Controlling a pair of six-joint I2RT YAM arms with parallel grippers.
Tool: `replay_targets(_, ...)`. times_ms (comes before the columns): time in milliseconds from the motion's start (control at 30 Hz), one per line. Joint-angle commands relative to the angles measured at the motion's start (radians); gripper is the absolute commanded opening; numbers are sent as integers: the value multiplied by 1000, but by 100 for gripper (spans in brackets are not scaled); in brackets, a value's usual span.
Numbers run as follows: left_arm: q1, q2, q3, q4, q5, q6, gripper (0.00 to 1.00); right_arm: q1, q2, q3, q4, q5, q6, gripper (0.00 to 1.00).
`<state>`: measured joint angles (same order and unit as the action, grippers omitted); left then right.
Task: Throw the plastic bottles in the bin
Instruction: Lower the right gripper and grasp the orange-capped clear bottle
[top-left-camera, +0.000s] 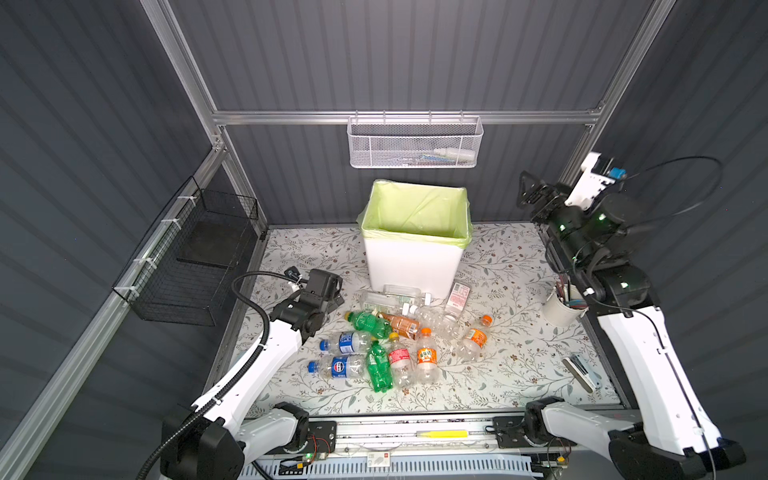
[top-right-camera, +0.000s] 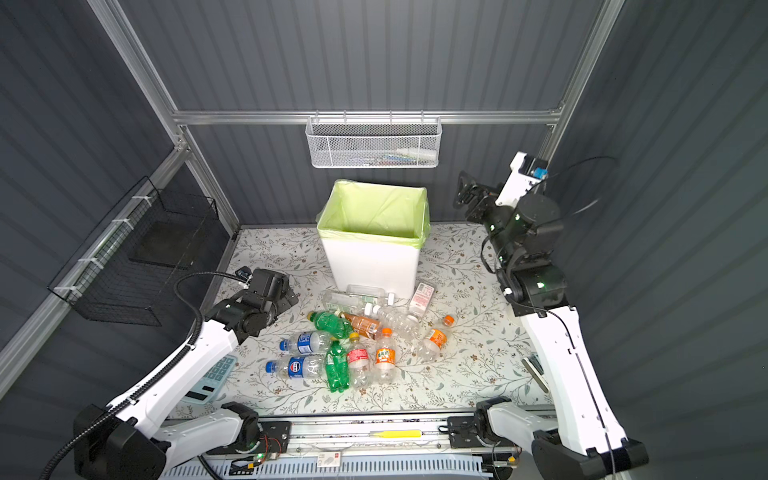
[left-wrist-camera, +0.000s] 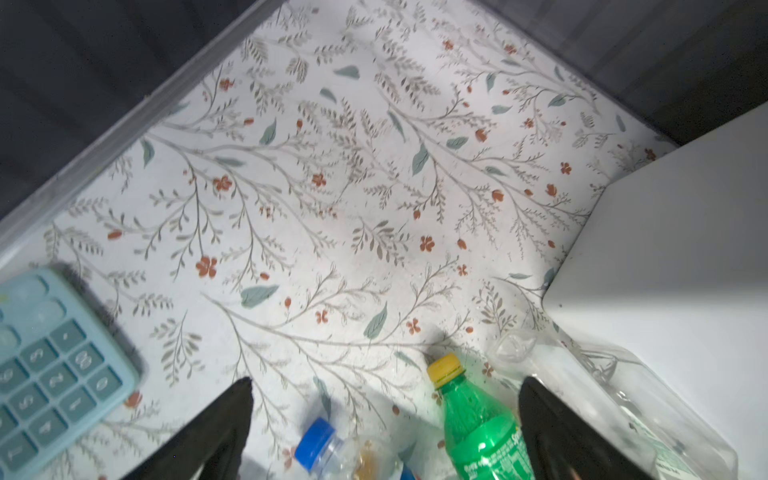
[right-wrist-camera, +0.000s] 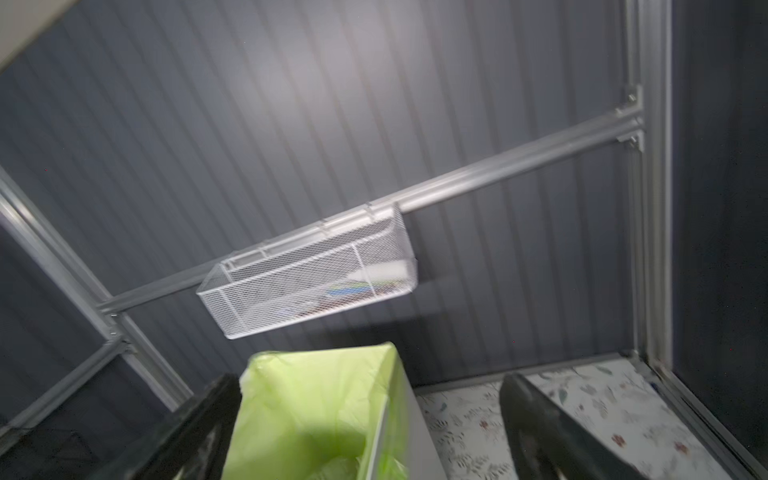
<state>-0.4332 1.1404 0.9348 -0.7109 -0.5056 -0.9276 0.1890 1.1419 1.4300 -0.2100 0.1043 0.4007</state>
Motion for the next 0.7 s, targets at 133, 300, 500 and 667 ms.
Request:
replay_targets(133, -8, -44, -21, -211, 54, -250, 100, -52, -73, -337, -173, -74, 191, 99)
replay_targets(300, -8, -32, -26, -213, 9, -239, 100, -33, -104, -558, -268, -204, 311, 99)
replay_targets(500, -8, 11, -21, -186, 12, -218, 100, 88, -53, -694, -252, -252, 402, 99)
replay_targets(667, -9, -4, -28, -194, -15, -215, 100, 164, 7, -717, -294, -218, 431, 98)
